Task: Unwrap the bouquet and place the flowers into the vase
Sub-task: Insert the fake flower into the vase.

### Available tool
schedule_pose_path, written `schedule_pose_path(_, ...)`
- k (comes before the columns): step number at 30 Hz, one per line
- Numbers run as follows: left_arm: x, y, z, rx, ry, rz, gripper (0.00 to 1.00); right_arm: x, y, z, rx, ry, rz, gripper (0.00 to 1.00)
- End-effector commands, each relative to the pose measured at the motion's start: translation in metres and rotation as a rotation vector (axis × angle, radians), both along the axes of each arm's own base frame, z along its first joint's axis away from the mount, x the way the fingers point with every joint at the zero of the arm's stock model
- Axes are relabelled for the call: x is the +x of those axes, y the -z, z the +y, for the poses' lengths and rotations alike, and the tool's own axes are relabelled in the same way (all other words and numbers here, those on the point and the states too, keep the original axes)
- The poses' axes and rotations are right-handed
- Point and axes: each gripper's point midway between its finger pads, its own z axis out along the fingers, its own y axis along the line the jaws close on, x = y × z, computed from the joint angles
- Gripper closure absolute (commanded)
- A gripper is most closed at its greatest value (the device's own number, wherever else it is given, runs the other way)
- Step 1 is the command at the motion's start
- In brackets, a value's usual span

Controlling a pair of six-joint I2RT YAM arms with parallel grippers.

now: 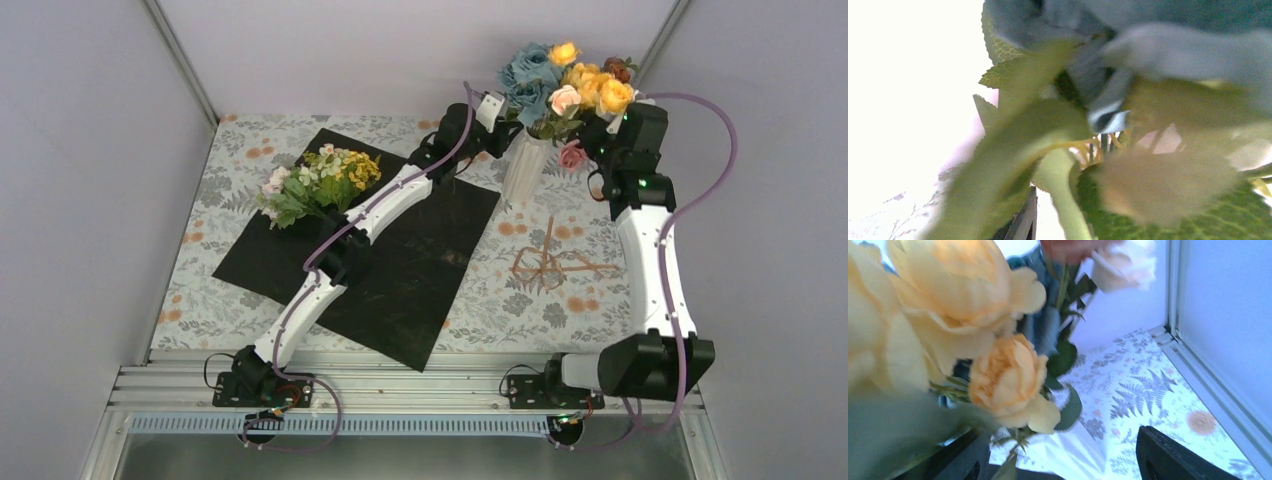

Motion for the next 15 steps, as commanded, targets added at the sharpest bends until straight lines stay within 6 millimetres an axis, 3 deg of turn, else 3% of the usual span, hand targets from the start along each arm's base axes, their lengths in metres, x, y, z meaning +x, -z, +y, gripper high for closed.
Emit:
schedule_pose_path(1,0.003,-0.029,0.021,0.056,-0.08,-0.009,0.71,-0.022,-0.003,-0.005,0.035,0.058,-0.032,0.24)
schedule_pose_path(5,0.005,-0.021,0.027,0.097,-0.114,0.023,0.7,-0.037,-0.012,-0.009,0.048,0.094,-0.062,0.17)
schedule_pose_path(8,0.005,-0.018,0.03,0.115,-0.126,0.036,0.62,-0.048,-0.017,-0.013,0.057,0.125,-0.09,0.1)
schedule_pose_path(11,0.005,-0.017,0.032,0.129,-0.135,0.042,0.6,-0.05,-0.025,-0.009,0.047,0.102,-0.105,0.06)
schedule_pose_path(15,0.002,-0.017,0.033,0.145,-0.131,0.048,0.6,-0.052,-0.018,-0.003,0.048,0.069,-0.077,0.05)
